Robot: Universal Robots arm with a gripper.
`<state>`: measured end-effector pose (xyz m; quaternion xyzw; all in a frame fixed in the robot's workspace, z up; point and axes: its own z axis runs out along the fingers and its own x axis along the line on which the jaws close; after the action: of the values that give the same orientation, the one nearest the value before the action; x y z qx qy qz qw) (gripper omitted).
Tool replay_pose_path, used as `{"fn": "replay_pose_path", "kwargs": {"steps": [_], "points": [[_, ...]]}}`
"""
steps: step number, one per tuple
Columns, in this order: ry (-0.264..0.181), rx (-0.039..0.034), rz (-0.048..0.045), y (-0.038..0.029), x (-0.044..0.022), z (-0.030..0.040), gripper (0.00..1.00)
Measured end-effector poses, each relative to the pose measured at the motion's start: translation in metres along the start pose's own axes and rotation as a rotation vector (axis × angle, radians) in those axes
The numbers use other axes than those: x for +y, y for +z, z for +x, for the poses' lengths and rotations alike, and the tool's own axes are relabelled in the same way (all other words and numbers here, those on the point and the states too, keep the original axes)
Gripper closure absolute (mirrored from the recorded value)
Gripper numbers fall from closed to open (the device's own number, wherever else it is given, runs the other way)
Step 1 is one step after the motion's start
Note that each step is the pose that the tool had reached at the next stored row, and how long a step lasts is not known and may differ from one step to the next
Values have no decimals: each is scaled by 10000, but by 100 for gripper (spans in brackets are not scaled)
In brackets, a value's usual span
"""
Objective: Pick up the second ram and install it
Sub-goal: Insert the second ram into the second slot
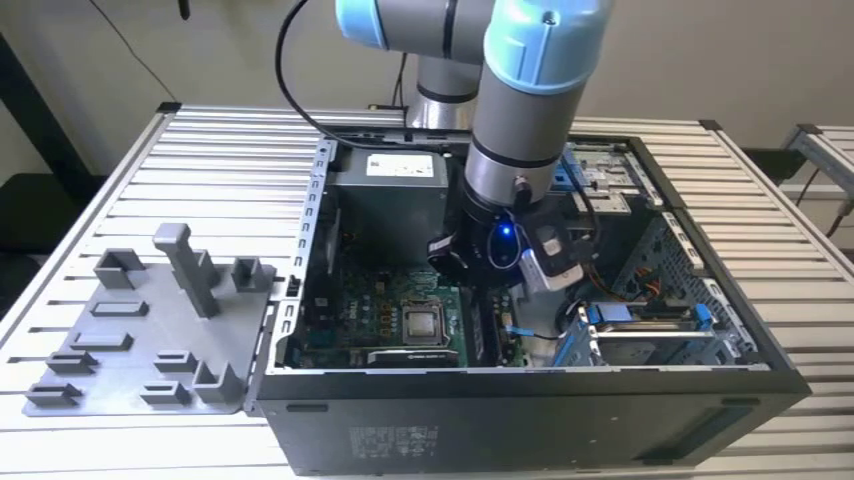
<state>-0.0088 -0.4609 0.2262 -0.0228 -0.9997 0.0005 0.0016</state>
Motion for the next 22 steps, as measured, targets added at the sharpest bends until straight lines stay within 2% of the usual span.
{"fn": "replay_pose_path", "kwargs": {"steps": [9, 16, 22], "points": [[0, -2, -8, 59, 0, 15, 86], [-43, 0, -4, 66, 1, 15, 86], [-334, -9, 0, 65, 9, 15, 86]]}}
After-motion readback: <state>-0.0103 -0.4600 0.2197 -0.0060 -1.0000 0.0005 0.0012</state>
